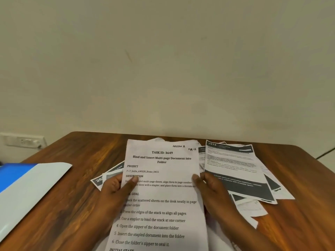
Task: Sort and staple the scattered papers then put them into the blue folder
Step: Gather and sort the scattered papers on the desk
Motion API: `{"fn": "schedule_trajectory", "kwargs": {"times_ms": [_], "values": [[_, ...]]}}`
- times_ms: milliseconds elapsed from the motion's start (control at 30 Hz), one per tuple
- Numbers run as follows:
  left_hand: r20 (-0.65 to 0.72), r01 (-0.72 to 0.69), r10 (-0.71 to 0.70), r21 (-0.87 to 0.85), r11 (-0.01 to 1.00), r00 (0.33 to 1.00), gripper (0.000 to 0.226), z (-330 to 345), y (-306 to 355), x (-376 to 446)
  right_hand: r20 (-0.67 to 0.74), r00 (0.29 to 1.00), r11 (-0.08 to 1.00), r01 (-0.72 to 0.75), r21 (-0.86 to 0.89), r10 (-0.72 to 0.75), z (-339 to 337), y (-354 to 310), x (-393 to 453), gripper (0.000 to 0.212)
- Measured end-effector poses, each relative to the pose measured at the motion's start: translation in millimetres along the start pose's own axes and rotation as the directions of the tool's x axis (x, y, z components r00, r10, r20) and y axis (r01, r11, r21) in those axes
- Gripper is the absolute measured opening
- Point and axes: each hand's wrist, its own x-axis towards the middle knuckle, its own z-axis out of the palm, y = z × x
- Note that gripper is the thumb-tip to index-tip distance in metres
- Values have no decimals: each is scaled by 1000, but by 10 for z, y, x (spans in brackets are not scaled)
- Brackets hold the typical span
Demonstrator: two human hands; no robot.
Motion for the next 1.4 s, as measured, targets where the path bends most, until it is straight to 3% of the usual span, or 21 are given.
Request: {"fn": "schedule_trajectory", "kwargs": {"times_ms": [67, 100, 167, 200, 267, 367, 633, 733, 867, 933, 1000, 1067, 1133, 1200, 1300, 1400], "values": [[-11, -4, 4, -4, 1000, 1000, 25, 9, 4, -1, -81, 995, 989, 44, -139, -56, -212, -76, 78, 21], [-11, -8, 8, -2, 1000, 1000, 25, 13, 7, -5, -126, 983, 943, 88, -321, -135, -349, -94, 135, 17], [-9, -10, 10, -3, 1000, 1000, 25, 16, 10, -9, -167, 955, 699, 55, -713, -245, -615, -66, 233, 6], [-5, -9, 9, -2, 1000, 1000, 25, 9, 15, -16, -177, 956, 571, -12, -821, -234, -721, -50, 271, 17], [6, -8, 8, 13, 1000, 1000, 27, 1, 20, -23, -155, 978, 439, -79, -895, -140, -901, -12, 321, 44], [15, -12, 12, 6, 1000, 1000, 27, -3, 13, -11, -58, 998, 357, -64, -932, 27, -1002, -12, 317, 59], [0, 7, -7, -57, 998, 1000, 24, 63, -31, 19, -11, 992, 181, -34, -983, 126, -1075, -107, 317, 51], [0, 15, -15, -50, 999, 1000, 26, 52, -39, 28, -70, 989, 256, -102, -961, 132, -1284, -191, 362, 57], [0, 15, -15, -43, 999, 1000, 33, 56, -25, 23, -238, 970, 500, -234, -834, 57, -1709, 12, 399, 100], [1, 28, -28, -52, 998, 1000, 45, 76, 12, -8, -296, 953, 542, -284, -791, 67, -1922, 245, 431, 100], [-1, 31, -31, -47, 998, 1000, 54, 85, 24, -8, -308, 949, 623, -283, -729, 72, -2062, 450, 489, 116], [-12, 20, -20, -27, 999, 1000, 47, 95, 31, -5, -320, 946, 712, -265, -650, 60, -2140, 572, 561, 124], [-25, 8, -8, -5, 1000, 1000, 30, 84, 8, 17, -313, 947, 772, -250, -585, 70, -2106, 498, 559, 120], [-41, 8, -7, 19, 1000, 999, 22, 67, -20, 38, -354, 927, 809, -301, -505, 124, -2092, 442, 542, 99], [-56, 10, -8, 42, 999, 998, 22, 65, -40, 53, -397, 901, 846, -343, -408, 174, -2165, 524, 587, 87], [-67, -7, 11, 68, 998, 998, 23, 66, -46, 71, -446, 884, 840, -346, -418, 142, -2150, 568, 636, 67]]}}
